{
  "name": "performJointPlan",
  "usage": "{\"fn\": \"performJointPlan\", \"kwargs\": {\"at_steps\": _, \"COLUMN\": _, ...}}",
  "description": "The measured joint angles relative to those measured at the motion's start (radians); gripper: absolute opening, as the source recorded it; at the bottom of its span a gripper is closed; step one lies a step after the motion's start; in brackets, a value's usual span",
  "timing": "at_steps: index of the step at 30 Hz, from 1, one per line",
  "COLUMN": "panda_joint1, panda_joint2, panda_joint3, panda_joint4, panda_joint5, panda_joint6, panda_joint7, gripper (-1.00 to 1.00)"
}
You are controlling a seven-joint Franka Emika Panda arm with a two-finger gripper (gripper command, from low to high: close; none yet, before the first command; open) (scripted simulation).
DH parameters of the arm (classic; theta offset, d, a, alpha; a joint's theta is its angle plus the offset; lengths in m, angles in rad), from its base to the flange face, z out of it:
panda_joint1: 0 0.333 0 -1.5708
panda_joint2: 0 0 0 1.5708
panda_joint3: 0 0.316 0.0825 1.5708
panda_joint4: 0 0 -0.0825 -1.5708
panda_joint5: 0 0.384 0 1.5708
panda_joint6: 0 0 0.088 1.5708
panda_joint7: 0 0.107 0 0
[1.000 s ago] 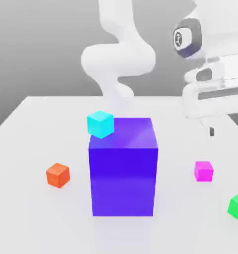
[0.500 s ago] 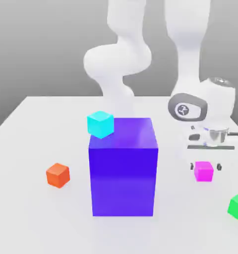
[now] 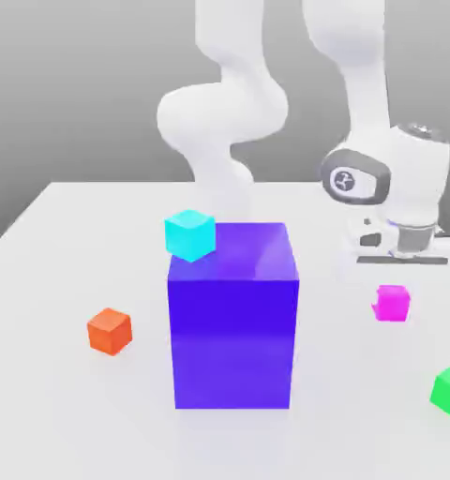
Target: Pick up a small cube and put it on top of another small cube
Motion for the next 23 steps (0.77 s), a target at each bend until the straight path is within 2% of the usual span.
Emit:
{"fn": "performJointPlan", "kwargs": {"at_steps": 7, "panda_joint1": -0.04, "panda_joint2": 0.069, "panda_joint3": -0.041, "panda_joint4": 0.197, "panda_joint5": -0.046, "panda_joint6": -0.138, "panda_joint7": 0.099, "gripper": -1.0}}
{"fn": "performJointPlan", "kwargs": {"at_steps": 14, "panda_joint1": -0.066, "panda_joint2": 0.14, "panda_joint3": -0.088, "panda_joint4": 0.404, "panda_joint5": -0.045, "panda_joint6": -0.27, "panda_joint7": 0.168, "gripper": -1.0}}
{"fn": "performJointPlan", "kwargs": {"at_steps": 16, "panda_joint1": -0.068, "panda_joint2": 0.18, "panda_joint3": -0.103, "panda_joint4": 0.44, "panda_joint5": -0.057, "panda_joint6": -0.264, "panda_joint7": 0.188, "gripper": -1.0}}
{"fn": "performJointPlan", "kwargs": {"at_steps": 19, "panda_joint1": -0.049, "panda_joint2": 0.278, "panda_joint3": -0.135, "panda_joint4": 0.457, "panda_joint5": -0.103, "panda_joint6": -0.184, "panda_joint7": 0.224, "gripper": -1.0}}
{"fn": "performJointPlan", "kwargs": {"at_steps": 20, "panda_joint1": -0.042, "panda_joint2": 0.305, "panda_joint3": -0.145, "panda_joint4": 0.459, "panda_joint5": -0.116, "panda_joint6": -0.16, "panda_joint7": 0.234, "gripper": 1.0}}
{"fn": "performJointPlan", "kwargs": {"at_steps": 23, "panda_joint1": -0.042, "panda_joint2": 0.305, "panda_joint3": -0.145, "panda_joint4": 0.459, "panda_joint5": -0.116, "panda_joint6": -0.16, "panda_joint7": 0.234, "gripper": 1.0}}
